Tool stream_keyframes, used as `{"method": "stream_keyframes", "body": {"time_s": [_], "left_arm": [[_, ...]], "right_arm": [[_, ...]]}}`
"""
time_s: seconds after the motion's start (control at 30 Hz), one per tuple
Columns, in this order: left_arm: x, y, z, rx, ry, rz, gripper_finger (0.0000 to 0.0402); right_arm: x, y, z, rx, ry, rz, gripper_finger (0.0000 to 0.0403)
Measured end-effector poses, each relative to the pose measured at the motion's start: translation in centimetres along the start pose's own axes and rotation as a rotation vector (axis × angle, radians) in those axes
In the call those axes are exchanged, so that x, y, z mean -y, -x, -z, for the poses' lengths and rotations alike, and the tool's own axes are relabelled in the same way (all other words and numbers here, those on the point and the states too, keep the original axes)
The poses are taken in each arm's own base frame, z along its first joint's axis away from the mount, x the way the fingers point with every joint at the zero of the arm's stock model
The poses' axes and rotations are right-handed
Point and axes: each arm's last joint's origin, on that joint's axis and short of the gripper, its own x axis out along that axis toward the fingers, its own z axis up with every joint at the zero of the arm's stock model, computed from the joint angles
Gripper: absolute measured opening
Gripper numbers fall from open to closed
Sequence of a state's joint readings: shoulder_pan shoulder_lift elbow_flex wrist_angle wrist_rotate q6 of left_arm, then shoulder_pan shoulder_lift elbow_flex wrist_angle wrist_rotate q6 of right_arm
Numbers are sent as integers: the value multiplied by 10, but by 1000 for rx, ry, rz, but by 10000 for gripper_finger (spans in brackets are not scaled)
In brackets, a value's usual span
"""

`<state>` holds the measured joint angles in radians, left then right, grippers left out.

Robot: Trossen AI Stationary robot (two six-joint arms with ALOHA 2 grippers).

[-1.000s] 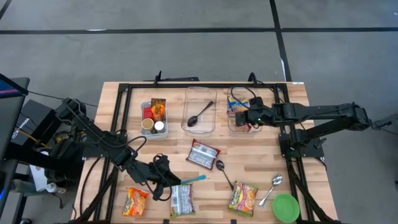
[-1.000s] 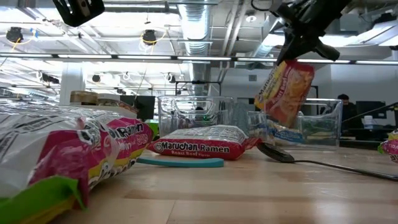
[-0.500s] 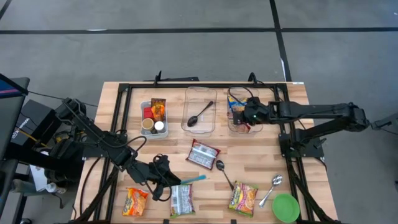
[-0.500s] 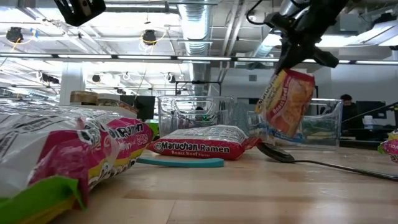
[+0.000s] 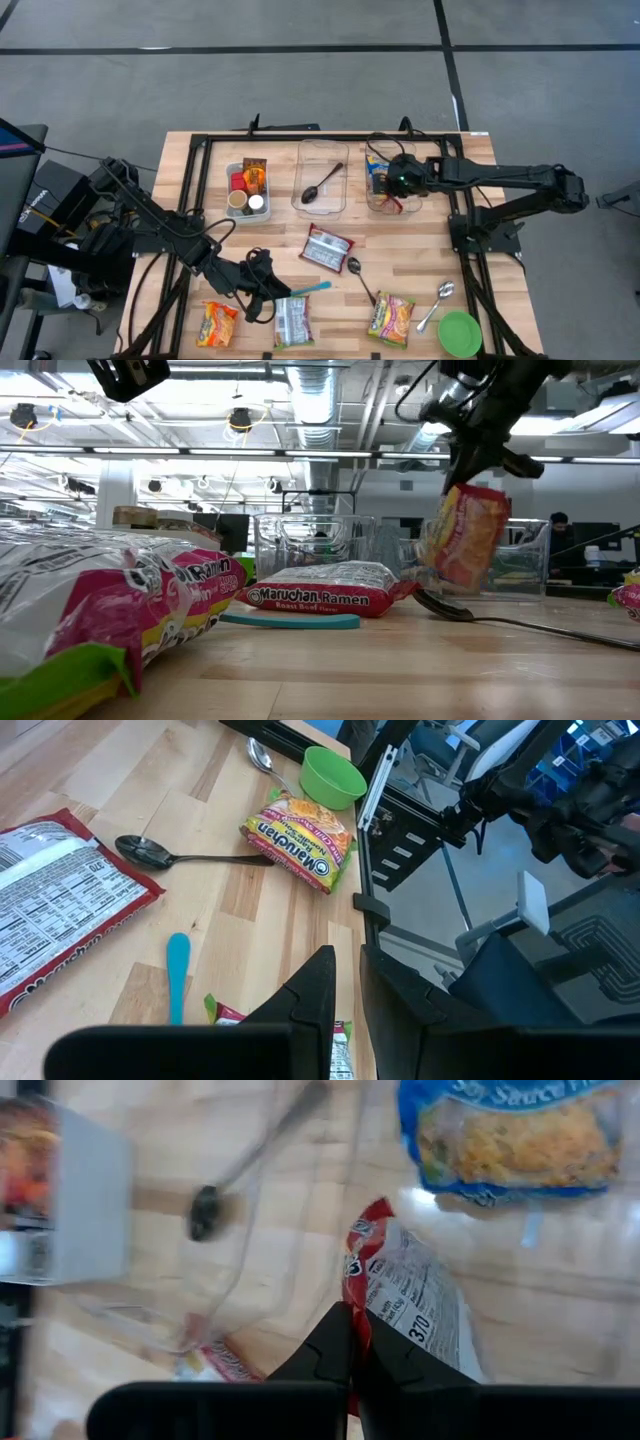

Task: Pick & Place Food Item
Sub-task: Put the bottom red noodle pack into the right transparent bin

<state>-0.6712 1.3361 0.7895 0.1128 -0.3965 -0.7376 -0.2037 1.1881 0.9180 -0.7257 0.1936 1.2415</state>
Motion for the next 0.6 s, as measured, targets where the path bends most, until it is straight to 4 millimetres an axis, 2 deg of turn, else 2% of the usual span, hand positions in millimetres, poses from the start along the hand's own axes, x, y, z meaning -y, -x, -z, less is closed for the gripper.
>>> {"method": "stream_keyframes", "body": {"time_s": [0.4,0.6], "left_arm": [[0,0,0,1,1,1,44],[0,0,0,1,1,1,44]], "right_arm": [[11,-21,-7,-77,-14,150,0],[18,-22,-16,-73,-24,189,0]]}}
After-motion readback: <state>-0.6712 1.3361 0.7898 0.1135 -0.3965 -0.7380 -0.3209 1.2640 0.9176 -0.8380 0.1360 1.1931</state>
